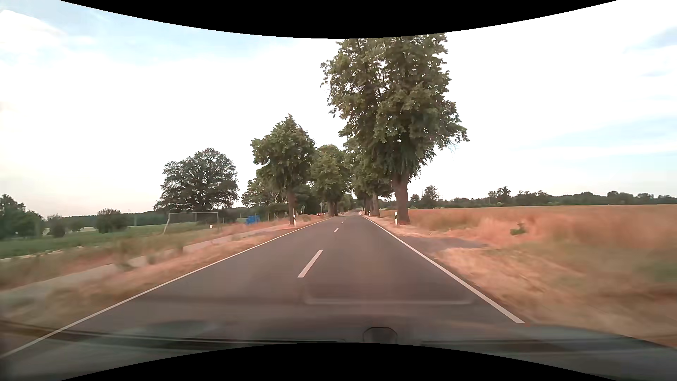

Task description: Follow the waypoints while adhering to traffic rules and regulations

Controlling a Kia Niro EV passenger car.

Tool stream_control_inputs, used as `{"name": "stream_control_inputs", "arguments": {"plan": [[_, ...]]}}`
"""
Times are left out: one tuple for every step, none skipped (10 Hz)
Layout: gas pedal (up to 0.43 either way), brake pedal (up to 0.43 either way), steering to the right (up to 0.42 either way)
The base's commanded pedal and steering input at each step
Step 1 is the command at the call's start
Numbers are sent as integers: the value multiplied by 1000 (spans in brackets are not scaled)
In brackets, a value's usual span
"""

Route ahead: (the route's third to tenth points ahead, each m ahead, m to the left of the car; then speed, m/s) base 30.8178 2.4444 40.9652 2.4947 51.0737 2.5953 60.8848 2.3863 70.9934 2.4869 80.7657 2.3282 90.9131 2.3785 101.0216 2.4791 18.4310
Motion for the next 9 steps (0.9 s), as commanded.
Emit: {"name": "stream_control_inputs", "arguments": {"plan": [[260,0,-4],[260,0,-3],[260,0,-3],[260,0,-3],[260,0,-3],[260,0,-2],[260,0,-2],[260,0,-2],[248,0,-2]]}}
